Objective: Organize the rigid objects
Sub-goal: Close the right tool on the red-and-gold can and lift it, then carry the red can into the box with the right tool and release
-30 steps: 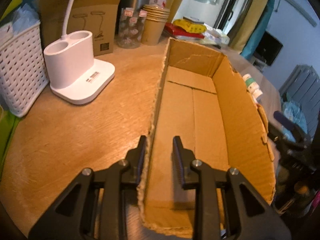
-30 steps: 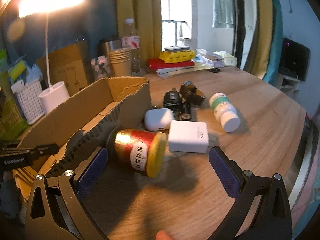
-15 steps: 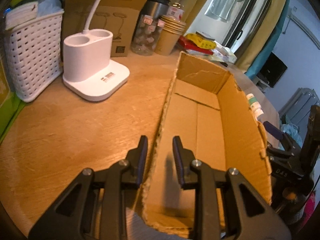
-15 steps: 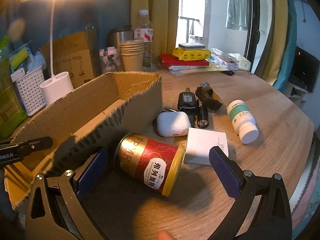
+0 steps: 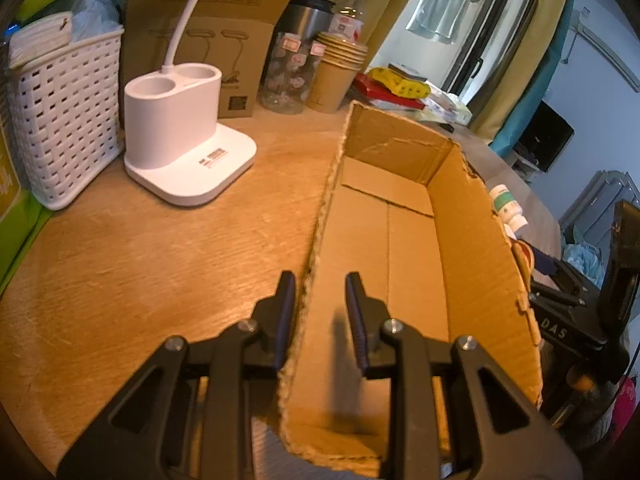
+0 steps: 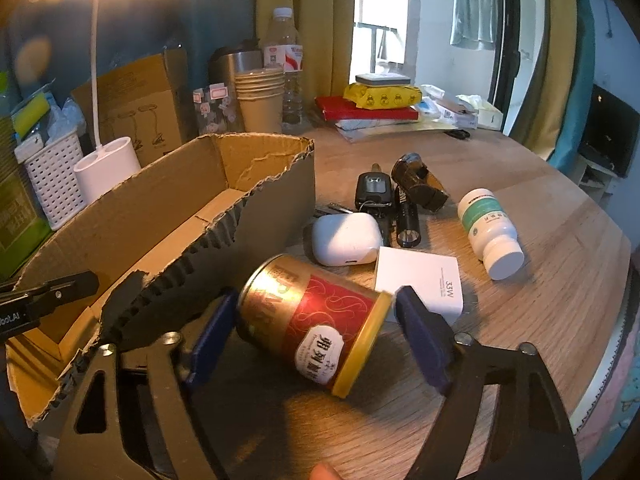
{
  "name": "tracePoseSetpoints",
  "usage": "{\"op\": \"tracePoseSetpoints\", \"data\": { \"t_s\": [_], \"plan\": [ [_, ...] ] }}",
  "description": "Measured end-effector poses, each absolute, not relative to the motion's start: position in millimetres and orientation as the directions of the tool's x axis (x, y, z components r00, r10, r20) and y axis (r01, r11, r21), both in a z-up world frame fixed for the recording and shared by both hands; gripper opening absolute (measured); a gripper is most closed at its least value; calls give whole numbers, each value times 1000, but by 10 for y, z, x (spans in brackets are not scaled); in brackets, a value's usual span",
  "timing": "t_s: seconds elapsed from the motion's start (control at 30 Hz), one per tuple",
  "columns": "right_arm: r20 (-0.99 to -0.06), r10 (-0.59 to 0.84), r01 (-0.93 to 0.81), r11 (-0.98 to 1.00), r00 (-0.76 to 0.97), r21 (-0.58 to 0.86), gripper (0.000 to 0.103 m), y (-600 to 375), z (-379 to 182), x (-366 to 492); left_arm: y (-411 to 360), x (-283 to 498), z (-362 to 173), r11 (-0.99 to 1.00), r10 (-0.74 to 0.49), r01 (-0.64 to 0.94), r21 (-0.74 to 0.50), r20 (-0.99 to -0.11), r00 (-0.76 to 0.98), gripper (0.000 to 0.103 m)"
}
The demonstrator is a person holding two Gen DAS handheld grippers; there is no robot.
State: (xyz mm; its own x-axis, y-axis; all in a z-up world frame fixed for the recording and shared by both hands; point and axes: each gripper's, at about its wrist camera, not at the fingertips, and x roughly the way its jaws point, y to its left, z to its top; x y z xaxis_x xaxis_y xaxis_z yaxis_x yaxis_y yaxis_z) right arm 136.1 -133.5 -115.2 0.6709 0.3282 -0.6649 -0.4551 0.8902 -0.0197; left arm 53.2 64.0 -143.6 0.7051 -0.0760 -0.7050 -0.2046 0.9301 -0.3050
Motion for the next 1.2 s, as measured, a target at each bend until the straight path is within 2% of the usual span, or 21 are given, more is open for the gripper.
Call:
{"op": "tracePoseSetpoints", "data": {
  "t_s": [0.6,0.93,1.2],
  "plan": [
    [-638,354,-429,902,684,41,81,-1547,-1030,1243,620,527,-1434,934,-72,-199,-297,-702,708,26],
    [-570,371,-433,901,733,31,81,-1589,-673,1028,618,529,-1434,933,-72,-200,-298,-702,709,26],
    [-520,435,-501,865,735,17,81,-1375,-397,795,619,531,-1434,933,-72,-200,-298,-701,709,26]
  ]
}}
